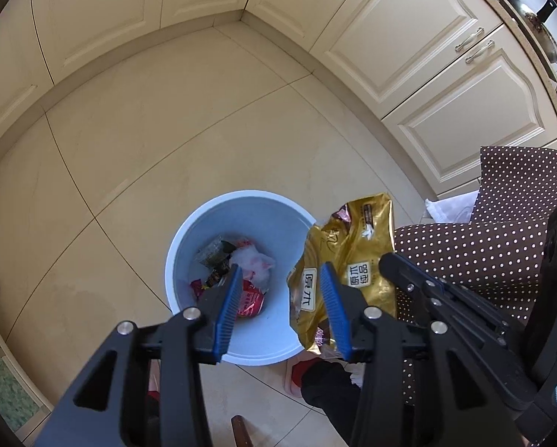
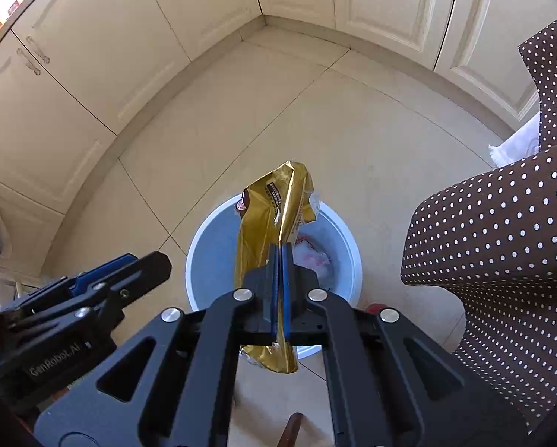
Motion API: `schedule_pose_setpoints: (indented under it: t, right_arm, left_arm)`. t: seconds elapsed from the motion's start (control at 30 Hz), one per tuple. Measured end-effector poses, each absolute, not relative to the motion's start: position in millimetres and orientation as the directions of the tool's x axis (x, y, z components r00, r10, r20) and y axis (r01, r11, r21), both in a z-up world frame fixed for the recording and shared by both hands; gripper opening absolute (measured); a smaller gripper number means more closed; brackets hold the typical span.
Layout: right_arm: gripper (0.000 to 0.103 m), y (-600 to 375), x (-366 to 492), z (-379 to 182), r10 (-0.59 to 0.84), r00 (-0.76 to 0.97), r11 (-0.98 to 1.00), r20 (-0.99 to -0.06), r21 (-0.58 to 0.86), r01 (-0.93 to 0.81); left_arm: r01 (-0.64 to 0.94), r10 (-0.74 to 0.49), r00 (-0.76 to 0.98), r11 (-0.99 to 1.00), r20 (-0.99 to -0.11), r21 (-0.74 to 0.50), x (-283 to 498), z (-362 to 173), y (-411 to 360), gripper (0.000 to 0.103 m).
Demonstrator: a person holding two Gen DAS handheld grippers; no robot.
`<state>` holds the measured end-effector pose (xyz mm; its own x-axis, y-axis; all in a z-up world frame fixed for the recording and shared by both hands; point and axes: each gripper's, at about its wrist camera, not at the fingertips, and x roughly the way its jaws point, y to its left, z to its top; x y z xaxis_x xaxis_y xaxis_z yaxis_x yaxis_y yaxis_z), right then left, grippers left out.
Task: Collect trash
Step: 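Carry the gold bag and dark wrapper over the bucket and open both tools, then move both open tools back over the remaining scraps on the table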
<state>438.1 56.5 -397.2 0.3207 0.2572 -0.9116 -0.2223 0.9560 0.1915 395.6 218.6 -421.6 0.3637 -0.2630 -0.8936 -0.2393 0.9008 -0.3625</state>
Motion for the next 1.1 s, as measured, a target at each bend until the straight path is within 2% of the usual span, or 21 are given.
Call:
schedule_pose_setpoints:
  t: [0.43,0.47,0.53,0.57,0.63,0.83,1.1]
  right_arm:
    - [0.005,60,442,-399,0.294,0.307,0.95,-0.905,0.24,-0.202]
    - [0.007,61,442,-398,0.291,0.308,0.951,-0.906,0.238,-0.199]
    - [0.017,59,441,-394,0.286,0.314,0.953,-0.905,0.234,-0.194]
    - [0.026,58,439,-392,0.284,0.32,0.954,-0.904,0.232,-0.191]
    - [0.029,55,436,-384,0.279,0.334,0.956,-0.9,0.227,-0.189]
    - [0.029,37,417,-340,0.278,0.396,0.956,-0.875,0.212,-0.201]
    - [0.029,-16,366,-240,0.268,0.574,0.961,-0.774,0.17,-0.221]
  left_arm:
    - [-0.241,-0.249,0.367,0.905,-0.896,-0.35,394,-420,222,0.048]
    - [-0.24,-0.249,0.369,0.905,-0.895,-0.351,394,-420,224,0.051]
    - [-0.24,-0.245,0.375,0.906,-0.894,-0.348,393,-417,226,0.053]
    - [-0.239,-0.243,0.377,0.907,-0.894,-0.347,391,-416,228,0.053]
    - [-0.24,-0.234,0.379,0.909,-0.895,-0.34,388,-411,229,0.054]
    - [-0.224,-0.217,0.424,0.916,-0.879,-0.334,369,-376,224,0.054]
    - [-0.103,-0.209,0.542,0.945,-0.814,-0.311,342,-279,176,0.054]
